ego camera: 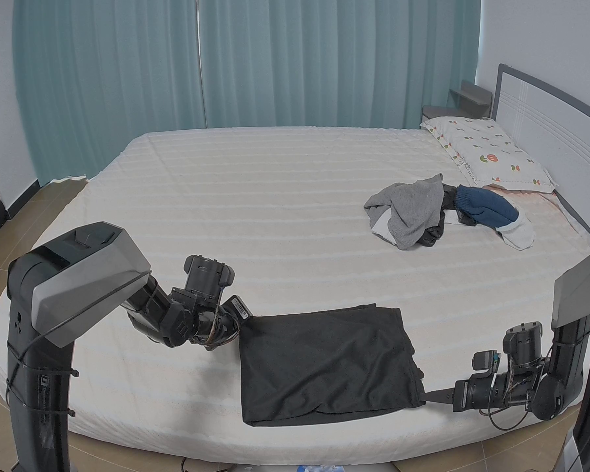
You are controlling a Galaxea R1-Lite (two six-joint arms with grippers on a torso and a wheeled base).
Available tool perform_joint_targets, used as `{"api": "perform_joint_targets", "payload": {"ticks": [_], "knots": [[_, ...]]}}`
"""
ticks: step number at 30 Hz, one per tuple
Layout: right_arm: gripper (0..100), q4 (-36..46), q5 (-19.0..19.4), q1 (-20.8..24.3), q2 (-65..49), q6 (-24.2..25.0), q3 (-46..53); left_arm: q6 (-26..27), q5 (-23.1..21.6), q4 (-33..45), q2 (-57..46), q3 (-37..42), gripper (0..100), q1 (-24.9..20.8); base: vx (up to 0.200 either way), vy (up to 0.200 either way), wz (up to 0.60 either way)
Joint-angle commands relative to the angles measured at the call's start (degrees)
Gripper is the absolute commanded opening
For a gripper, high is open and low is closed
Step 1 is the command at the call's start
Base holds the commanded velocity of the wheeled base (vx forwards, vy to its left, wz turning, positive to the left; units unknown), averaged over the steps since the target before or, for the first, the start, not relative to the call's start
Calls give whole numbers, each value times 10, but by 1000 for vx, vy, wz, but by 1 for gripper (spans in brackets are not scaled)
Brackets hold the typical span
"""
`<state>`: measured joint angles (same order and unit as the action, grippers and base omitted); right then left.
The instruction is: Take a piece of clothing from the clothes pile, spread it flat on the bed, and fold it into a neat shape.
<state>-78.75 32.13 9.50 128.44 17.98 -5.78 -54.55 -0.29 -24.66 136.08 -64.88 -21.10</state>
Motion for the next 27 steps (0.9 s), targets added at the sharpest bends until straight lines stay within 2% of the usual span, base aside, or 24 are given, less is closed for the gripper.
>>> {"api": "perform_joint_targets", "payload": {"ticks": [1, 6, 7, 9, 17, 26, 27], "knots": [[100, 4, 1, -18, -5, 9, -37, 0, -1, 0, 1, 0, 0, 0, 0, 0, 0], [100, 11, -8, -15, -2, 88, -116, 1, -1, 0, 1, 1, 0, 0, 0, 0, 0], [100, 11, -8, -15, -2, 88, -116, 1, -1, 0, 1, 1, 0, 0, 0, 0, 0], [100, 33, -27, -8, 21, 128, -181, 4, -1, 0, 1, 2, 0, 0, 0, 0, 0], [100, 152, -92, 22, 108, 161, -372, 4, -1, 0, 0, 3, 0, 0, 0, 0, 0], [100, 178, -94, 25, 137, 211, -441, 5, -1, 0, 0, 3, 0, 0, 0, 0, 0], [0, 178, -94, 25, 138, 214, -446, 5, -1, 0, 0, 3, 0, 0, 0, 0, 0]]}}
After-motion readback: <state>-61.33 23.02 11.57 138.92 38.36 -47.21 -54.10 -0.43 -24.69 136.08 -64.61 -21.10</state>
